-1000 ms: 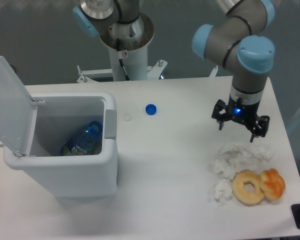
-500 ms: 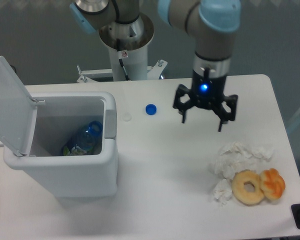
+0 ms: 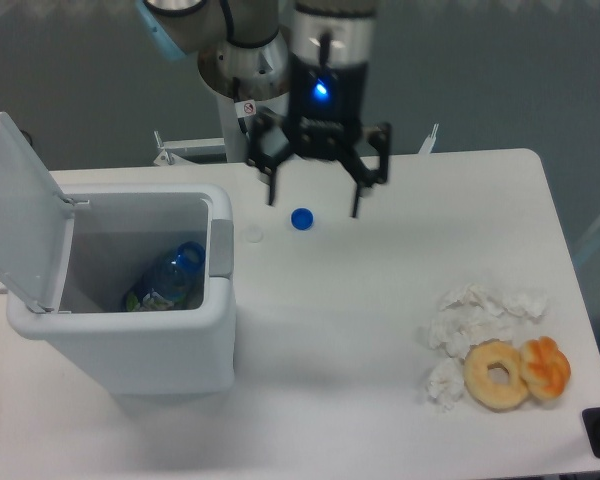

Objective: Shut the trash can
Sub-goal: 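Raise the gripper and swing it over behind the open trash can lid, then lower the gripper onto the back of the raised white lid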

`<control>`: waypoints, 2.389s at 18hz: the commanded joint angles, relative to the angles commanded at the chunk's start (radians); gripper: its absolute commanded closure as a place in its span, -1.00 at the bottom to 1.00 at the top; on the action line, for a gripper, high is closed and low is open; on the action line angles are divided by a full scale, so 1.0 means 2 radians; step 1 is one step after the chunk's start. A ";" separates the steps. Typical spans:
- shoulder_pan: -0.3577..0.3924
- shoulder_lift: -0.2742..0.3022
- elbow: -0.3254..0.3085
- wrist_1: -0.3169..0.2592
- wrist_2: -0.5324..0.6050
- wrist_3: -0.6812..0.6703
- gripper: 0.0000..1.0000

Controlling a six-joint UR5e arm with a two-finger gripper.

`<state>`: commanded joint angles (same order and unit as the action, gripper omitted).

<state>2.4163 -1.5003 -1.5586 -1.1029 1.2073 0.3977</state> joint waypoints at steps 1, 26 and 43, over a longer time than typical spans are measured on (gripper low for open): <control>-0.011 0.005 0.001 0.000 -0.001 -0.018 -1.00; -0.145 0.005 0.011 0.031 -0.075 -0.116 -1.00; -0.147 -0.008 0.011 0.035 -0.031 -0.118 -1.00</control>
<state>2.1215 -1.5171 -1.5370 -1.0339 1.1443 0.1626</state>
